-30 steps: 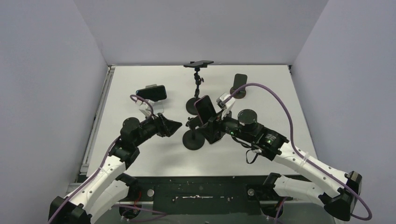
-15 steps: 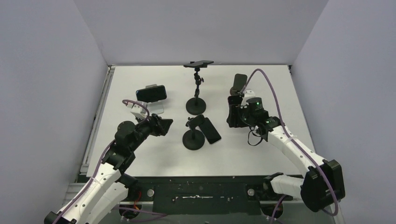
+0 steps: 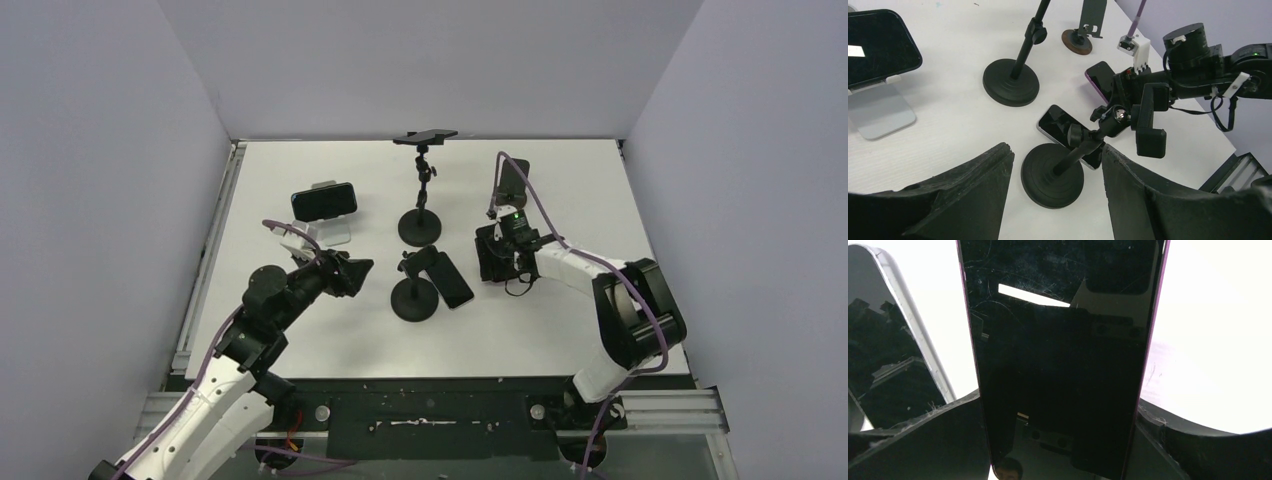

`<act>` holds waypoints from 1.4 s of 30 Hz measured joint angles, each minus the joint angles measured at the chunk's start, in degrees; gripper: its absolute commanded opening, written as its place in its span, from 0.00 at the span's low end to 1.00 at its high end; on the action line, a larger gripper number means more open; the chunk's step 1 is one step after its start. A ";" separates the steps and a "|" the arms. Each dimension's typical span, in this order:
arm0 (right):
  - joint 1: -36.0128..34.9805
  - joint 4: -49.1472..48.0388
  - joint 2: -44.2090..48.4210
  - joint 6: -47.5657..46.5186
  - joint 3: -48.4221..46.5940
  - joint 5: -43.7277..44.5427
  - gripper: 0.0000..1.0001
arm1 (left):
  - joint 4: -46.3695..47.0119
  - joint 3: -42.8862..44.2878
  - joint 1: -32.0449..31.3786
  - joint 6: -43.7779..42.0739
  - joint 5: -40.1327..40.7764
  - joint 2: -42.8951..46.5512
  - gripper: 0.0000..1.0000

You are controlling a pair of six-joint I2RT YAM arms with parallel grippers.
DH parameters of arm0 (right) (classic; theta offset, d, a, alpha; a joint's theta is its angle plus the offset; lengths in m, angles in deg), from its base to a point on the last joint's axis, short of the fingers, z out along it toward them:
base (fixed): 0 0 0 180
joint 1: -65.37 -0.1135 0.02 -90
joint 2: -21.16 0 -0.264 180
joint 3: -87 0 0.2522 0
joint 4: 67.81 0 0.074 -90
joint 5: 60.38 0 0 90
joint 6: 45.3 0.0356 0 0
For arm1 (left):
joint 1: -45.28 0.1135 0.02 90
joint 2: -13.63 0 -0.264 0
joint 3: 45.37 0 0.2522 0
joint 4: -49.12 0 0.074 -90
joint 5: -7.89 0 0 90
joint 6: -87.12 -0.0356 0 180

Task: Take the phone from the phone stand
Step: Place the phone at the center of the board.

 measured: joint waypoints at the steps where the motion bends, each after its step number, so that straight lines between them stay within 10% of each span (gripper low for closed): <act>1: 0.00 -0.15 -0.98 -0.33 -0.52 0.17 0.00 | 0.00 0.00 -0.11 -0.02 0.00 0.22 0.63; 28: -0.07 -0.39 -5.79 -1.31 -4.66 0.46 0.54 | -0.02 0.00 -0.81 -0.39 -0.90 0.48 0.63; 38: -0.07 -1.20 -5.75 -0.46 -4.20 0.70 0.62 | 0.00 0.00 -0.81 -0.39 -1.49 0.48 0.63; 42: -0.09 -2.64 -5.18 -0.22 -3.08 0.87 0.43 | -0.02 0.00 -0.87 -0.39 -1.64 0.48 0.63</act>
